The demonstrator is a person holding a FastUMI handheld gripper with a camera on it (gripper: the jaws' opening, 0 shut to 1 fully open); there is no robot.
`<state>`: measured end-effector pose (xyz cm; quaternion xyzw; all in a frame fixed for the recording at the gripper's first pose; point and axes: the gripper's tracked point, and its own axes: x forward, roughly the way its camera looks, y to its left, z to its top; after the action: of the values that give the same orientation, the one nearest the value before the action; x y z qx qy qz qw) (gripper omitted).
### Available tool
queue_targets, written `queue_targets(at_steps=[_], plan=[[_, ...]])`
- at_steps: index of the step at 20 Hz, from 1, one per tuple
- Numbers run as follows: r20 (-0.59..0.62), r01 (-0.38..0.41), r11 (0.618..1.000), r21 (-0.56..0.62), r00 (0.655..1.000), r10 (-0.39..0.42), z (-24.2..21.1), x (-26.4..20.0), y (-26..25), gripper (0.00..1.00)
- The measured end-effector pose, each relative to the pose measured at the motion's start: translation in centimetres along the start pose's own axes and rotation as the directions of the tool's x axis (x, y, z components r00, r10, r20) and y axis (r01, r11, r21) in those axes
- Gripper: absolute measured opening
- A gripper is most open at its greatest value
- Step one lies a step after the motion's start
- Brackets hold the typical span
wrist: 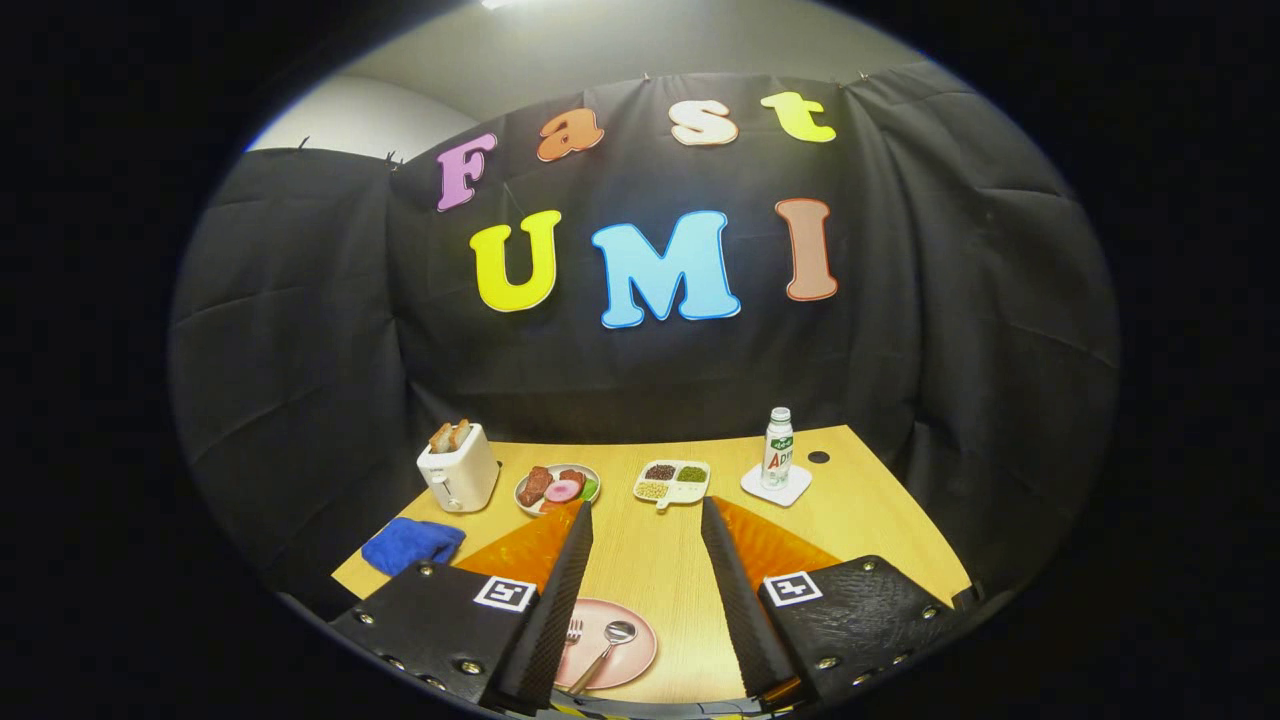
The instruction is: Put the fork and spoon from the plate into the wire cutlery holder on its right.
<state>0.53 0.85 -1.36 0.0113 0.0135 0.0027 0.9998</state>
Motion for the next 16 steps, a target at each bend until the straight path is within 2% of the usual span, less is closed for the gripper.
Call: queue_targets(at_steps=[8,12,16], plan=[[-0.045,-0.028,1.0,-0.014,0.999,0.027,-2.2,1.5,0.9,0.68],[-0.146,-0.064,0.998,-0.021,0.988,0.06,-6.7,3.0,1.7,0.68],[-0.271,-0.103,0.995,-0.001,0.957,0.099,-12.4,4.6,2.9,0.68]])
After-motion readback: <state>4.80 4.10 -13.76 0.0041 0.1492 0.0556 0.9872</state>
